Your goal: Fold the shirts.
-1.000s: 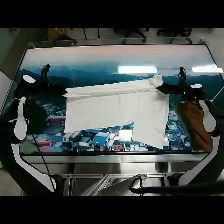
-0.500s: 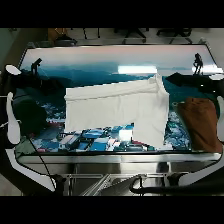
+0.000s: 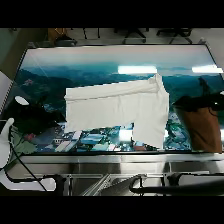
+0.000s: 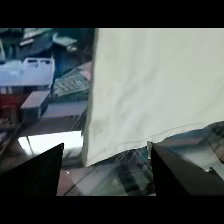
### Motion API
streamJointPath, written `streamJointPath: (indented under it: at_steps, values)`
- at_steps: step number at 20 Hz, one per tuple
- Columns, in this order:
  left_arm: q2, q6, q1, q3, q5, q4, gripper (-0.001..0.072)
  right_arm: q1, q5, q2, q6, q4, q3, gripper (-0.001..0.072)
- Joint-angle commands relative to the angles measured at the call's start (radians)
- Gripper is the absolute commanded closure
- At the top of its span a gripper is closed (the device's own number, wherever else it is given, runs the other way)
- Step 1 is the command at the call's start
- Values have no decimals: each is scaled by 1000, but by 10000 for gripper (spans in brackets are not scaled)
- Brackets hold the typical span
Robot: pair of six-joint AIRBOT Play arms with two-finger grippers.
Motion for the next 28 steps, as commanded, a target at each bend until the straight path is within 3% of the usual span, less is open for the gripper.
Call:
streamJointPath:
  at_steps: [1, 5, 8, 11, 12, 13, 14, 25, 26, 27, 28]
  values:
    - [28, 47, -11, -166, 142, -22, 132, -8, -9, 21, 20, -23, -145, 336]
    - [28, 106, -26, -179, 251, -165, 133, 3, -98, -2, 6, -23, -210, 336]
    - [28, 110, -26, -179, 286, -172, 134, 13, -109, -34, 6, -22, -212, 336]
    - [28, 121, -30, -179, 282, -174, 492, 39, -134, -68, 6, -22, -212, 336]
    - [28, 122, -39, -179, 282, -174, 523, 53, -141, -79, 6, -21, -212, 336]
    - [28, 127, -45, -179, 278, -173, 644, 72, -144, -89, 6, -18, -212, 336]
    - [28, 146, -56, -179, 268, -172, 694, 89, -143, -96, 5, -19, -212, 336]
    - [28, 164, -51, -179, 189, -163, 694, 110, 35, -94, 13, -89, -243, 355]
    - [28, 164, -40, -179, 180, -163, 694, 111, 48, -91, 8, -89, -243, 531]
    - [28, 164, -26, -179, 171, -163, 694, 109, 56, -80, 1, -94, -243, 636]
    - [28, 164, -8, -174, 151, -162, 695, 108, 58, -60, 2, -103, -243, 674]
